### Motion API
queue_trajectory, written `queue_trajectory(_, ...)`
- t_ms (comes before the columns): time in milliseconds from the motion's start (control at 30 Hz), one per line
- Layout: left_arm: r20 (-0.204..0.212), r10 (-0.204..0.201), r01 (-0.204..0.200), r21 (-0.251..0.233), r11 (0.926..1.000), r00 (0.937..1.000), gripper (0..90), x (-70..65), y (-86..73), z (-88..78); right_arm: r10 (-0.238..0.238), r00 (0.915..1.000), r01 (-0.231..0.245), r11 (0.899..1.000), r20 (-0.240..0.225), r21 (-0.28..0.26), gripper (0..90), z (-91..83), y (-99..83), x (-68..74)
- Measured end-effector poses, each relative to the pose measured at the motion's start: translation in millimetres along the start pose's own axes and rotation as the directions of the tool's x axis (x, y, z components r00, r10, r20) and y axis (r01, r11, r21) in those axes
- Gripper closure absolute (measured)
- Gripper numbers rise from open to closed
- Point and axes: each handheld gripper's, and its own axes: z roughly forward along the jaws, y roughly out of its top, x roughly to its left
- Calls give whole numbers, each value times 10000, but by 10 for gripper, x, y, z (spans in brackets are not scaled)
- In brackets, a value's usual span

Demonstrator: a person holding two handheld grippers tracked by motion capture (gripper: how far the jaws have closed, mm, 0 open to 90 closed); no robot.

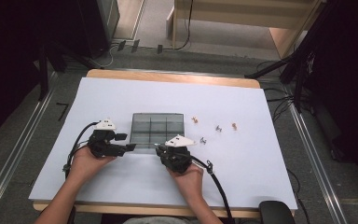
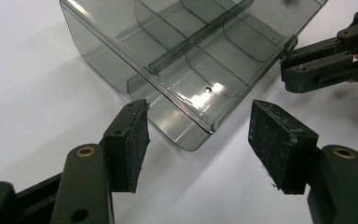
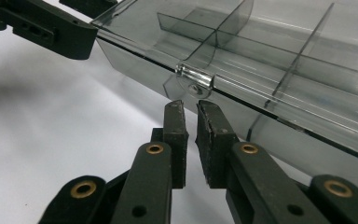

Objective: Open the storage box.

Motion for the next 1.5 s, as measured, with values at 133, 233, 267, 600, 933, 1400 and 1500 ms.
queue_trajectory(133,-24,27,-27,8,10000,10000,395,-5,-2,8,85,10000,-85,10000,38,-35,840,-1,-1,-6)
queue_trajectory(233,-5,48,-48,34,10000,10000,397,-7,-1,10,111,9999,-111,9999,47,-87,845,-3,5,-7)
queue_trajectory(267,4,40,-40,28,10000,10000,398,-7,-2,11,112,9999,-111,9999,40,-83,847,-1,4,-14)
queue_trajectory(600,28,97,-97,150,9998,9999,417,-15,-9,35,130,9999,-128,9999,110,-102,882,-1,3,-15)
queue_trajectory(933,126,171,-174,237,9996,9998,457,-32,-5,52,222,9997,-221,9995,39,-206,882,-1,-4,-27)
queue_trajectory(1400,-29,253,-251,418,9988,9997,503,-33,-7,69,191,9998,-189,9990,63,-402,900,1,-4,-9)
queue_trajectory(1500,-39,221,-219,327,9992,9997,504,-33,-5,63,164,9999,-163,9988,22,-459,900,-12,5,-12)
